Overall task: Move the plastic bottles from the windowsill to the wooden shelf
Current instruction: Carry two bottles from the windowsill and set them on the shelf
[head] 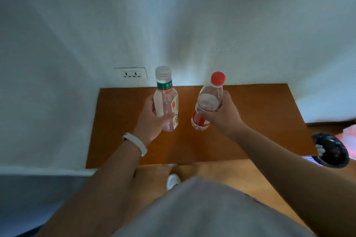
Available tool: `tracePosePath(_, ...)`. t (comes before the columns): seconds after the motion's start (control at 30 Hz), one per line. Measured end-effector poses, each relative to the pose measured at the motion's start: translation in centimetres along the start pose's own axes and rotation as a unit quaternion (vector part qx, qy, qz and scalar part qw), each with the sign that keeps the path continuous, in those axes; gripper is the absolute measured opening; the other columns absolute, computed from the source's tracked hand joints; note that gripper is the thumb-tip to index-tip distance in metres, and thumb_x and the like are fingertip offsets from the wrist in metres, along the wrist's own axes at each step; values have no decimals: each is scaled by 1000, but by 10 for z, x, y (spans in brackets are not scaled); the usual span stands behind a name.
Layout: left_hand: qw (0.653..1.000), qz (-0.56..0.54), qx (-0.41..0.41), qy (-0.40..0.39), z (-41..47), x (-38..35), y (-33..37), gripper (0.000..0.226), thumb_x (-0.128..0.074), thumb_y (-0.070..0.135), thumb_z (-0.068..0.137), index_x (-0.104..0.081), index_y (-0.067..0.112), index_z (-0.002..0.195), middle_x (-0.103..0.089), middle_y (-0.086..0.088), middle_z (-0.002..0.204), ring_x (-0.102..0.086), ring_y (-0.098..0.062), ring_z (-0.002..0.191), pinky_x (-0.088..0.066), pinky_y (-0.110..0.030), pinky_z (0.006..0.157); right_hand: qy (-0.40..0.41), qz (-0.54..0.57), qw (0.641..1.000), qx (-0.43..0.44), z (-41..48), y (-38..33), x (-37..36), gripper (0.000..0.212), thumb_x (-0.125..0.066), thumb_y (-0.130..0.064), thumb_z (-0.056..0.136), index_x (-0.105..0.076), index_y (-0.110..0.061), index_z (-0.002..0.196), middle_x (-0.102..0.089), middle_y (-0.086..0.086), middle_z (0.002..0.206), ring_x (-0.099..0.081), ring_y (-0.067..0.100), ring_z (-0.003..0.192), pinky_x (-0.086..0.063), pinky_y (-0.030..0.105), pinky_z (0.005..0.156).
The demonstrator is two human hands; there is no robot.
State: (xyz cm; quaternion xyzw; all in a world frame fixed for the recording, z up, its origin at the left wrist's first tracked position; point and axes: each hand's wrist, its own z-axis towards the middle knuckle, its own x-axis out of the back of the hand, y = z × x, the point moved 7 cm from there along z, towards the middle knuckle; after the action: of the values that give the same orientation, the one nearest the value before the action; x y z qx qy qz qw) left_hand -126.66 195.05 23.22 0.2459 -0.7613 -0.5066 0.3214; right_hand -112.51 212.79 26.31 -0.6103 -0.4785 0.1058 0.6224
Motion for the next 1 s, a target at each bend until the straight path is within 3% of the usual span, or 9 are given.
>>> tracePosePath(0.2,996,-5,49,69,5,36,-30,70,-80,16,80,-40,27,136,-59,6,123,-58,-19,117,-50,-49,101,-41,-26,998,31,34,-19,-37,59,-85,-24,75,-41,-34,113,-57,-19,98,-62,-6,79,-48,11,59)
tracePosePath(0.3,992,-10,70,106,4,46,-42,73,-77,7,82,-36,25,140,-56,4,128,-54,-20,122,-48,-38,99,-65,-56,995,54,51,-26,-52,51,-84,-22,75,-41,-35,99,-54,-20,92,-58,-3,79,-43,8,61)
tracePosePath(0.43,983,-26,96,157,-1,59,-54,78,-78,4,79,-36,24,142,-56,2,131,-53,-21,124,-48,-44,102,-102,-78,989,77,71,-32,-75,64,-87,-23,72,-36,-31,110,-51,-20,93,-56,0,80,-41,9,62)
tracePosePath(0.6,971,-29,123,202,-6,66,-74,78,-80,8,75,-35,35,132,-55,7,128,-54,-18,120,-49,-37,96,-157,-69,980,95,83,-31,-102,67,-87,-16,69,-40,-28,114,-56,-13,97,-60,4,81,-45,8,51)
tracePosePath(0.7,962,-37,135,237,-8,67,-85,77,-81,11,74,-35,36,130,-54,7,127,-55,-19,118,-52,-38,94,-177,-59,977,101,87,-27,-114,66,-86,-12,68,-42,-29,115,-60,-10,100,-64,0,81,-49,11,55)
tracePosePath(0.9,955,-43,148,252,-14,58,-105,79,-85,16,75,-36,29,136,-55,9,129,-55,-17,121,-50,-23,84,-219,-95,965,106,87,-12,-128,70,-87,-19,68,-42,-28,122,-59,-14,100,-63,5,87,-51,17,67)
tracePosePath(1.0,954,-24,154,254,-18,53,-112,78,-85,15,75,-37,27,136,-55,8,128,-55,-18,121,-53,-30,90,-222,-120,962,108,83,-2,-128,69,-87,-23,69,-38,-30,117,-57,-16,98,-62,5,87,-53,20,70)
